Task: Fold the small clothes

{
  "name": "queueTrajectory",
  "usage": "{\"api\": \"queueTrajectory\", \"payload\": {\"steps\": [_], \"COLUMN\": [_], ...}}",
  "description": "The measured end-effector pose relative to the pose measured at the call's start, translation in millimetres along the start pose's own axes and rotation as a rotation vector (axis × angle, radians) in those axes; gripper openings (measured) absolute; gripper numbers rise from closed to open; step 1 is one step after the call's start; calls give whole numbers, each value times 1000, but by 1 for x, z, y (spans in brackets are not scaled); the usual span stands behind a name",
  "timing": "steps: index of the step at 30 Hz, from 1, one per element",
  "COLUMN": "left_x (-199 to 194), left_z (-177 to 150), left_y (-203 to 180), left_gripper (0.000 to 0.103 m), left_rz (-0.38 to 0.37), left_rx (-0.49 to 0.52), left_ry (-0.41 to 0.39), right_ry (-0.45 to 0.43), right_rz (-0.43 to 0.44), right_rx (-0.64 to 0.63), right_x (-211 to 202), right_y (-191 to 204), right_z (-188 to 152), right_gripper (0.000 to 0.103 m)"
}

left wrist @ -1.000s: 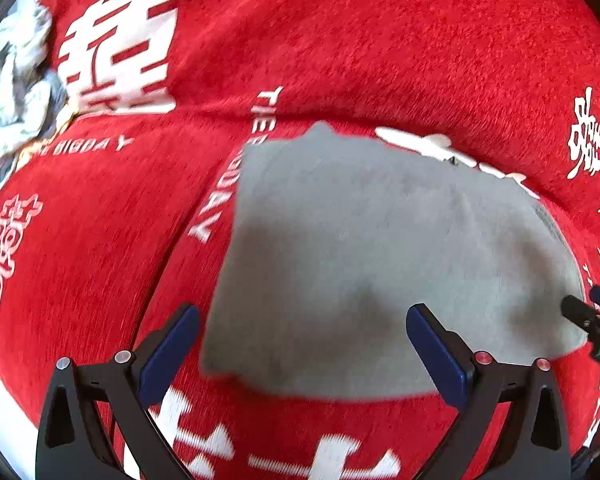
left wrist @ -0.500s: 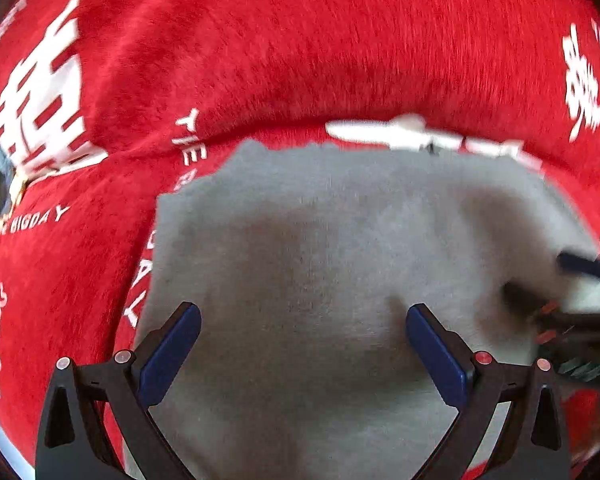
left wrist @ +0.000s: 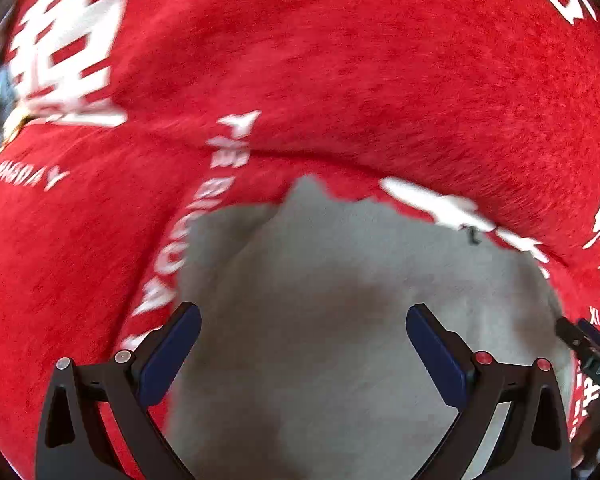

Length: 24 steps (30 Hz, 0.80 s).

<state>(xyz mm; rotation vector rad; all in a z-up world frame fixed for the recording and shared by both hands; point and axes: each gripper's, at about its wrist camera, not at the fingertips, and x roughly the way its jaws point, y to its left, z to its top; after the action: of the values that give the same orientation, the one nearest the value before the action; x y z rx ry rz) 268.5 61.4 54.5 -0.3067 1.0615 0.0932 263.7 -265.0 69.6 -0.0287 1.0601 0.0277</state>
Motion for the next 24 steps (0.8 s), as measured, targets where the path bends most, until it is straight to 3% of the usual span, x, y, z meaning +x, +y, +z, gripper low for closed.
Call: {"api": "queueTrajectory", "payload": {"steps": [4, 6, 8, 13, 15, 18, 22, 24], "left_x": [35, 54, 46, -2, -12, -9, 6, 11], "left_z": [8, 6, 5, 0, -9, -29, -46, -47], "left_y": [-38, -34, -27, 20, 50, 78, 66, 59], "left_gripper": [103, 103, 103, 103, 103, 103, 103, 103], "left_rz": [48, 124, 119, 65, 45, -31, -59, -30], "left_rx": [103, 116, 109, 14, -70, -169, -128, -99], "left_ry": [70, 106, 76, 13, 42, 107, 160, 118], "right_ry": [48, 88, 108, 91, 54, -3, -44, -33], "right_rz": [43, 0, -55, -70, -48, 19, 26, 15], "right_rx": [-15, -28, -19, 116, 137, 96, -56, -132], "right_x": [28, 45, 55, 43, 26, 2, -9, -6], "right_y": [17, 19, 8, -41, -47, -34, 11, 33], "right_z": [23, 26, 22, 11, 4, -8, -21, -30], "right_gripper": [85, 85, 85, 85, 85, 85, 85, 85]}}
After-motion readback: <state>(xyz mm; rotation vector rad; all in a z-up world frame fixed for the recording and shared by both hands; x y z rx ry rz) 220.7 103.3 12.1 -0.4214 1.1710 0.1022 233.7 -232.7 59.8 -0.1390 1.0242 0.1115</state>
